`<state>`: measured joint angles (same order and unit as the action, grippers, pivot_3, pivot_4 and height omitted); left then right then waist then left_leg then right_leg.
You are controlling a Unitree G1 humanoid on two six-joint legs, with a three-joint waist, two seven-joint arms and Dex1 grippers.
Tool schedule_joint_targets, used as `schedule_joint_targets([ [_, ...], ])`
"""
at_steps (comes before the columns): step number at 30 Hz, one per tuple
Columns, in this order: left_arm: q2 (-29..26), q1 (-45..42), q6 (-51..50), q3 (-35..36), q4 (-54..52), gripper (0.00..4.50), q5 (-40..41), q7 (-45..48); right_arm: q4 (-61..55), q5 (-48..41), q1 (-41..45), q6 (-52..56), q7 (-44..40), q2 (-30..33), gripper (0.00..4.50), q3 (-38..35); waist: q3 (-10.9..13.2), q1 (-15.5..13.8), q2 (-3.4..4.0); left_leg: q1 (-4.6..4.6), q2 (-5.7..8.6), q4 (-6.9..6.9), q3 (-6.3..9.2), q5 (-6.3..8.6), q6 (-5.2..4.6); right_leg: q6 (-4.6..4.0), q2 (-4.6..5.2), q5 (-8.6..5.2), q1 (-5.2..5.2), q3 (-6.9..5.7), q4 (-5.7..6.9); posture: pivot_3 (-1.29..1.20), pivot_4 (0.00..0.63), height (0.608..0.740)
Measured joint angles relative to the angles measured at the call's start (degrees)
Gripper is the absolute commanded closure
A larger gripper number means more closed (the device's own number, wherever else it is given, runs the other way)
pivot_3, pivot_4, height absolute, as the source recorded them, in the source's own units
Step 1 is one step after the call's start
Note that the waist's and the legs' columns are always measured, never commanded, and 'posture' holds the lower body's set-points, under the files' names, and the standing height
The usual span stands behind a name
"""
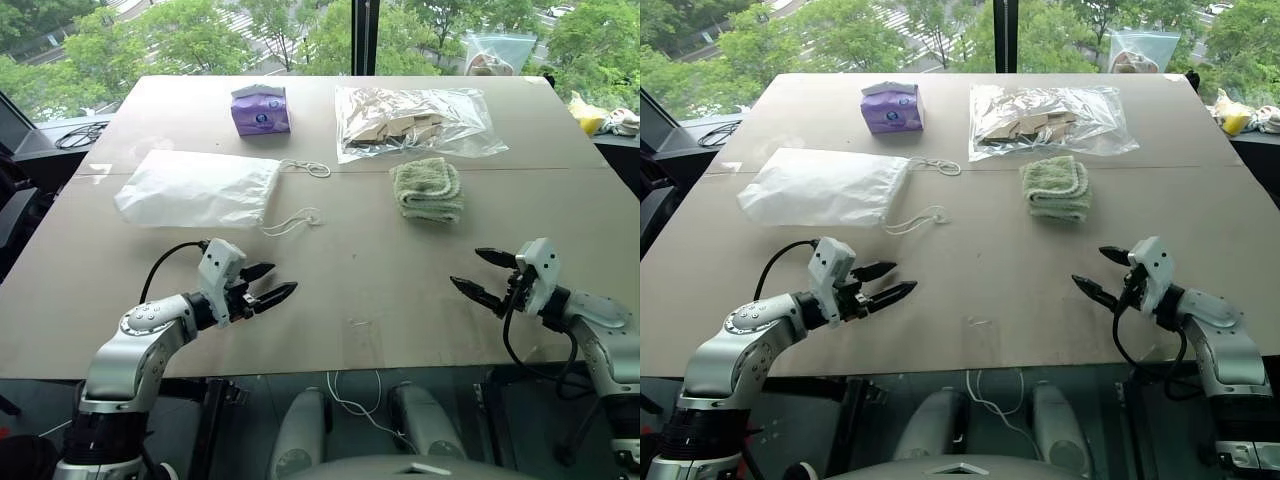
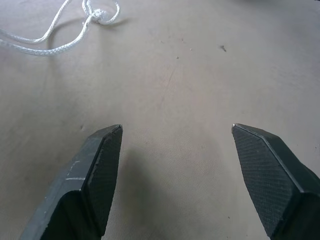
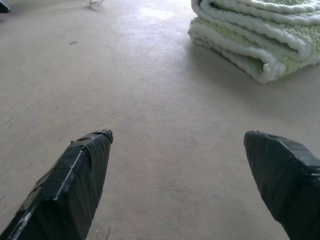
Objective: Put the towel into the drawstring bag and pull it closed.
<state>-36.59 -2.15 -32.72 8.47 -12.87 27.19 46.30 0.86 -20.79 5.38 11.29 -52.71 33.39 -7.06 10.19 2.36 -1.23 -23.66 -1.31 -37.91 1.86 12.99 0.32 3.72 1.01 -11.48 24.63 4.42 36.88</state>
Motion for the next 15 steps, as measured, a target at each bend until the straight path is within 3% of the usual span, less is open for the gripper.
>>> schedule_joint_targets([
  [9,0.32,-0.25,-0.54,0.00,-0.11,0.93,1.20,-0.43,-0.03,-0.01,-0.25,0.00,-0.09,-0.01,0.00,0.06,0.00,0.00,0.00,0.00,0.00,0.00,0.00,0.00,0.00,0.00,0.00,0.00,0.00,0.00,0.00,0.00,0.150,0.740],
  [15,1.41,-7.40,-5.02,2.49,-0.70,0.93,6.60,-3.00,-0.34,-0.07,0.02,0.01,-0.09,-0.01,0.00,0.15,0.00,-0.09,-0.01,-0.02,0.00,0.00,0.02,0.00,0.00,0.01,0.00,0.00,-0.01,-0.02,0.00,0.00,0.150,0.740],
])
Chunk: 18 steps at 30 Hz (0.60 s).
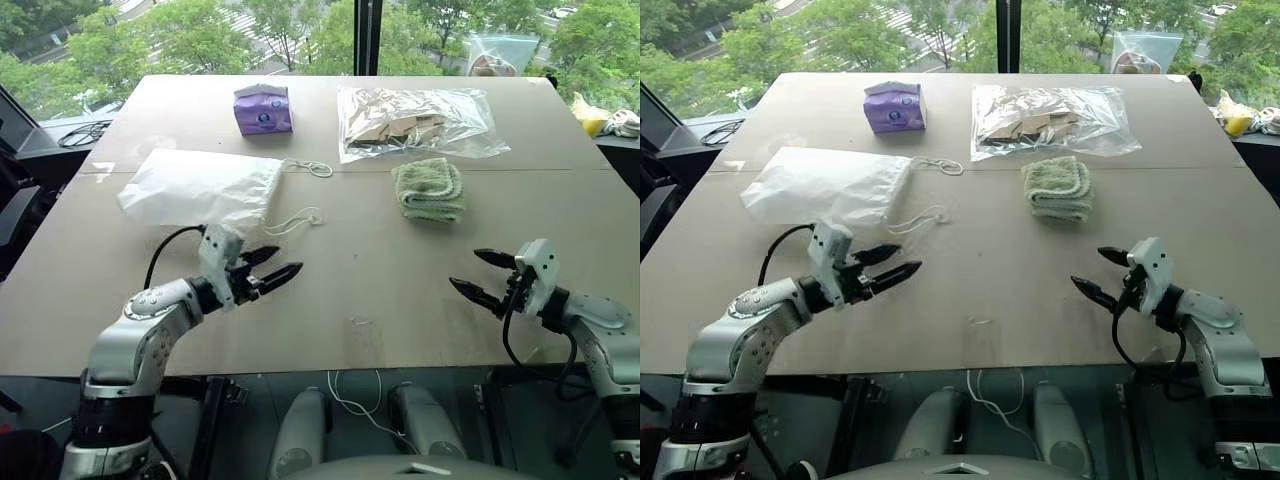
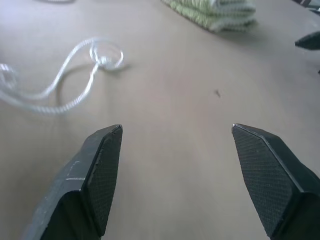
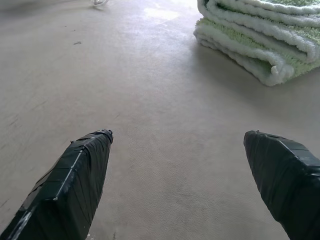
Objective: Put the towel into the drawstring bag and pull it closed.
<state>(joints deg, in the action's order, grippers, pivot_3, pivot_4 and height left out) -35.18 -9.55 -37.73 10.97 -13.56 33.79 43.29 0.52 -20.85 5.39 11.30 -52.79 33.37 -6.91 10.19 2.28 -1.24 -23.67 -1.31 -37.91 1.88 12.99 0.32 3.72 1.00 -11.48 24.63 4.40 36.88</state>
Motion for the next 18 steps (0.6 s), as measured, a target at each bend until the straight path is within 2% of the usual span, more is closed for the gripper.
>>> schedule_joint_targets([
  [3,0.66,-5.34,-3.16,1.90,-1.33,0.93,4.88,-0.84,0.00,-0.09,0.30,-0.03,-0.07,-0.02,0.00,-0.03,0.00,-0.01,0.00,-0.01,0.01,0.00,0.00,0.00,0.00,0.01,0.00,0.01,0.00,0.00,0.00,0.00,0.150,0.740],
  [5,2.99,-11.22,-4.81,3.17,-1.33,0.93,8.67,-3.02,-0.07,-0.62,1.29,-0.03,-0.31,-0.08,0.00,-0.11,0.01,-0.07,-0.02,-0.02,0.01,-0.04,0.03,0.00,0.00,0.02,-0.01,0.01,-0.02,-0.02,0.00,0.00,0.150,0.740],
  [9,5.34,-18.54,-5.09,2.93,-0.29,0.93,7.69,-9.05,-2.31,-3.66,2.88,0.95,-0.75,-0.46,0.00,-0.42,0.01,0.20,-0.01,0.01,0.02,-0.02,0.03,0.00,0.00,0.17,-0.03,0.10,-0.03,0.00,0.00,0.00,0.150,0.740],
  [13,7.95,-22.00,0.08,0.20,5.05,0.93,-2.08,-18.40,-4.99,-5.60,6.04,1.81,-1.53,-0.88,0.00,0.20,0.01,0.24,-0.01,0.02,0.02,0.00,0.05,0.00,0.00,0.24,-0.06,0.15,-0.03,0.00,0.00,0.00,0.150,0.740],
  [15,10.27,-21.89,3.62,-0.60,6.98,0.93,-8.88,-25.25,-6.29,-7.36,8.52,2.38,-2.19,-2.19,0.00,1.42,0.01,0.14,-0.02,-0.02,0.02,0.00,0.06,0.00,0.00,0.23,-0.05,0.15,-0.02,0.00,-0.01,0.00,0.150,0.740],
  [18,10.80,-19.88,5.12,-2.55,6.27,0.93,-14.80,-30.14,-6.77,-10.27,10.70,2.51,-2.95,-4.37,0.00,1.39,0.01,0.01,-0.02,-0.02,0.03,0.07,0.06,0.00,0.00,0.23,-0.02,0.16,-0.02,0.00,-0.06,0.00,0.150,0.740],
])
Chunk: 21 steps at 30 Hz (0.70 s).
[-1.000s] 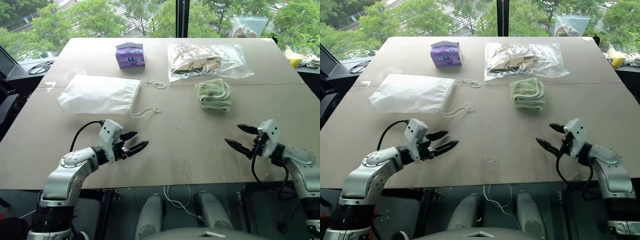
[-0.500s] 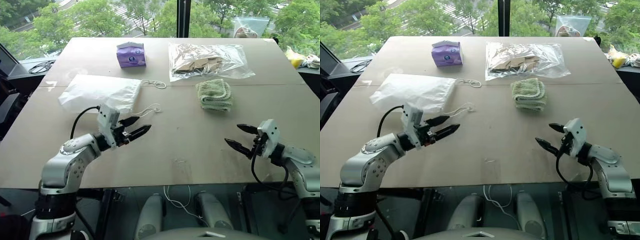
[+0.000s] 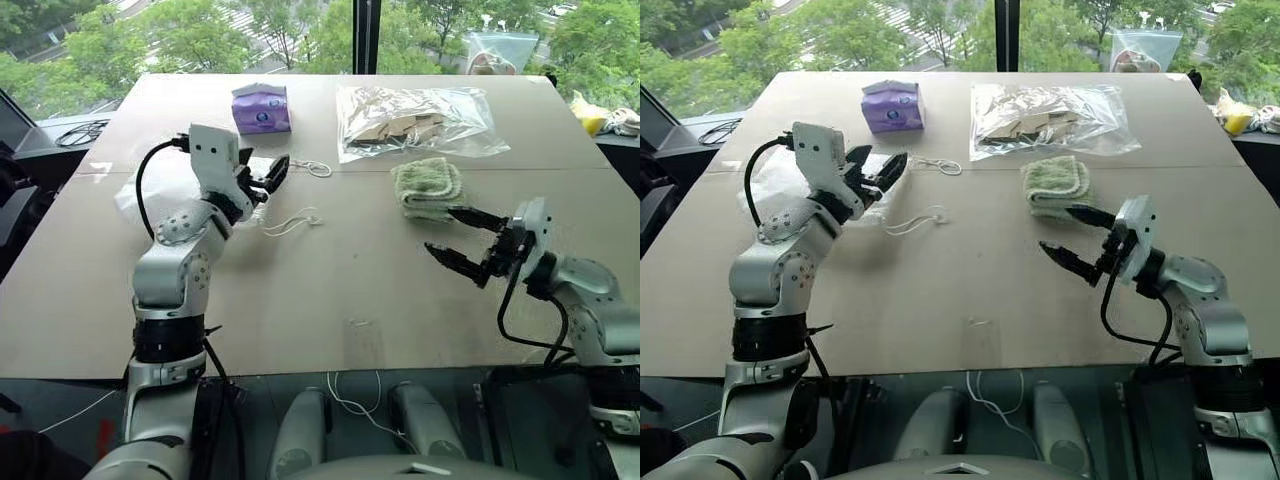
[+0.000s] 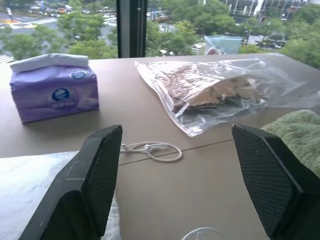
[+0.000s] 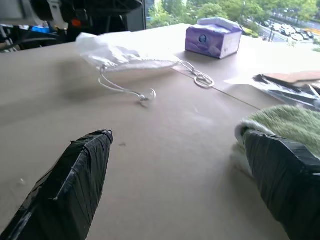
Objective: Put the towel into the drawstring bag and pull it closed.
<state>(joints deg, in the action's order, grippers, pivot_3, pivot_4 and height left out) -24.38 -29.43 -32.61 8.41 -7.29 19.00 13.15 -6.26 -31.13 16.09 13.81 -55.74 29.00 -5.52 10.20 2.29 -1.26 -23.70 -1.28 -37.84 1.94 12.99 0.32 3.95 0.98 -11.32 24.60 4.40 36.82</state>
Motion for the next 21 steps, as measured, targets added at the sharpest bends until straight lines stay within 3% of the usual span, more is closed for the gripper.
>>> schedule_joint_targets([
  [3,2.29,4.42,-0.54,-3.96,-0.76,0.93,-4.82,-3.84,-0.06,-3.06,1.24,-0.02,-0.77,-0.75,0.00,-0.21,0.00,-0.30,-0.01,-0.03,0.02,0.03,0.04,0.00,0.00,-0.11,0.03,0.07,0.01,-0.03,-0.01,0.00,0.150,0.740],
  [11,6.66,5.60,0.34,-4.42,-0.30,0.93,-12.51,-12.41,-1.95,-9.42,1.15,3.67,-3.11,0.14,0.00,-1.68,0.03,-0.30,-0.06,-0.01,0.02,0.03,0.06,0.00,0.00,-0.04,0.02,0.03,0.00,-0.06,0.00,0.00,0.150,0.740],
  [21,9.43,5.55,4.86,-4.55,3.85,0.93,-15.98,-13.58,-1.66,-7.98,0.85,3.39,-3.38,1.21,0.00,-1.82,0.03,-0.25,-0.06,-0.01,0.02,0.03,0.05,0.00,0.00,-0.04,0.02,0.03,0.00,-0.06,0.00,0.00,0.150,0.740],
])
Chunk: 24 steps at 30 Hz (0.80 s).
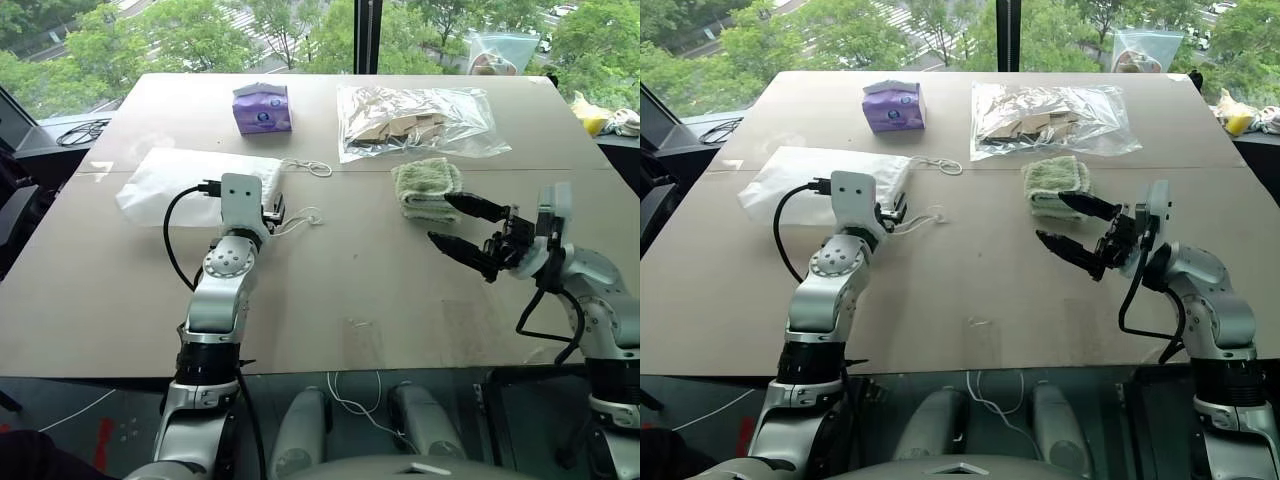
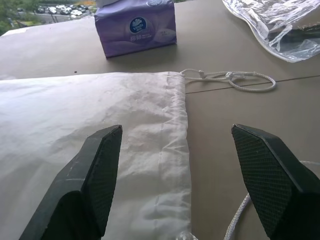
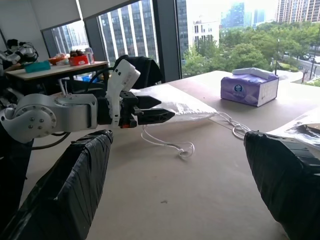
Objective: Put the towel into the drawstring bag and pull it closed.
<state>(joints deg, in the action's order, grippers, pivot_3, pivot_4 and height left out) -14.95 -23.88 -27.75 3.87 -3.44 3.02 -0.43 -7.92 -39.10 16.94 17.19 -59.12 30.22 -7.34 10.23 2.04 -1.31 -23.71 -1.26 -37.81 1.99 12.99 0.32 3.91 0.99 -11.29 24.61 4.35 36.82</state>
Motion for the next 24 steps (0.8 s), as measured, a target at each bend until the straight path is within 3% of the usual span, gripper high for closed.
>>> schedule_joint_targets([
  [7,1.13,0.36,0.14,-0.06,0.37,0.93,-2.53,-1.21,0.89,1.93,0.08,-1.00,0.42,-0.08,0.00,0.01,0.00,0.05,0.00,0.00,0.00,0.00,0.00,0.00,0.00,0.00,0.00,0.00,0.00,0.00,0.00,0.00,0.150,0.740],
  [14,-3.18,1.11,-0.20,-2.29,1.35,0.93,-8.79,-1.23,2.44,6.61,0.09,-4.11,1.65,-0.07,0.00,0.10,0.00,0.09,0.00,0.00,0.00,0.00,0.00,0.00,0.00,-0.01,0.00,0.01,0.00,0.00,0.00,0.00,0.150,0.740],
  [24,-3.12,3.15,-2.32,-2.13,1.44,0.93,-11.35,-1.36,3.75,7.61,0.10,-6.06,1.86,-0.53,0.00,0.10,0.00,0.10,0.00,0.01,0.00,0.00,0.00,0.00,0.00,-0.02,0.01,0.01,0.00,0.00,0.01,0.00,0.150,0.740],
])
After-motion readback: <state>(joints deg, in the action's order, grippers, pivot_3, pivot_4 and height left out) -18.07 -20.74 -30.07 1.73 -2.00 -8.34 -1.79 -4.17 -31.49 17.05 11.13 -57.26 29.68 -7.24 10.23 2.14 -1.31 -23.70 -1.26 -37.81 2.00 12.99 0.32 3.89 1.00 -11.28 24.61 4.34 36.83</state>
